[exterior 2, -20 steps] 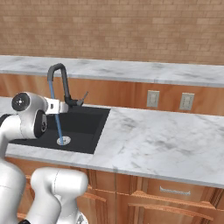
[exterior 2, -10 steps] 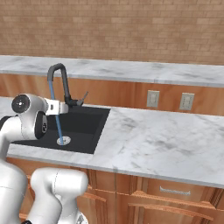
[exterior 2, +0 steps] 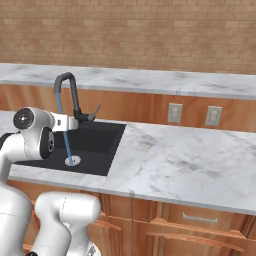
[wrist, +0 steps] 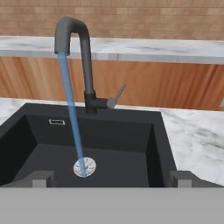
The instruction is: Turn on the sink faucet and place the jug under the water for a few seconds to fill it up.
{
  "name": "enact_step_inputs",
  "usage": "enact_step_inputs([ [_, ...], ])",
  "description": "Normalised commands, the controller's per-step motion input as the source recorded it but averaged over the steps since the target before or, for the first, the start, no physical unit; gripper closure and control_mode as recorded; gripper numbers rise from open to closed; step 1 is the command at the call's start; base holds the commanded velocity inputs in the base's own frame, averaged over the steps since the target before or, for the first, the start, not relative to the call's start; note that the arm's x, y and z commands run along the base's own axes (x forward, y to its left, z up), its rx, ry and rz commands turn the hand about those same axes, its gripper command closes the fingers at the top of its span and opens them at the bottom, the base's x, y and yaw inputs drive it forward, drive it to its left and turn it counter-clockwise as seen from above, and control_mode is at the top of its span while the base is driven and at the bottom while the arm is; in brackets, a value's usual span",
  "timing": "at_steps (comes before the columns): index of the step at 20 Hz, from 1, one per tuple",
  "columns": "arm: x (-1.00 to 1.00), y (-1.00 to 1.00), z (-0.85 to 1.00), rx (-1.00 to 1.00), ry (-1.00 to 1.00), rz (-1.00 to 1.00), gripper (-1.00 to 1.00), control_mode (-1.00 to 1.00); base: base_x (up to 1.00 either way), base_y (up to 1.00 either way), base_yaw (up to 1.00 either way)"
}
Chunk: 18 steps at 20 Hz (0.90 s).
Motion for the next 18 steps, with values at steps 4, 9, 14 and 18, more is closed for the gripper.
enact_step_inputs([
  [4, 0.0, 0.05, 0.0, 0.0, 0.0, 0.0, -1.0, 1.0, 0.0, 0.4, 0.0],
  [9, 0.0, 0.0, 0.0, 0.0, 0.0, 0.0, -1.0, 1.0, -0.01, 0.79, 0.0],
  [14, 0.0, 0.0, 0.0, 0.0, 0.0, 0.0, -1.0, 1.0, 0.0, 0.8, 0.0],
  [18, 0.0, 0.0, 0.0, 0.0, 0.0, 0.0, -1.0, 1.0, 0.0, 0.6, 0.0],
])
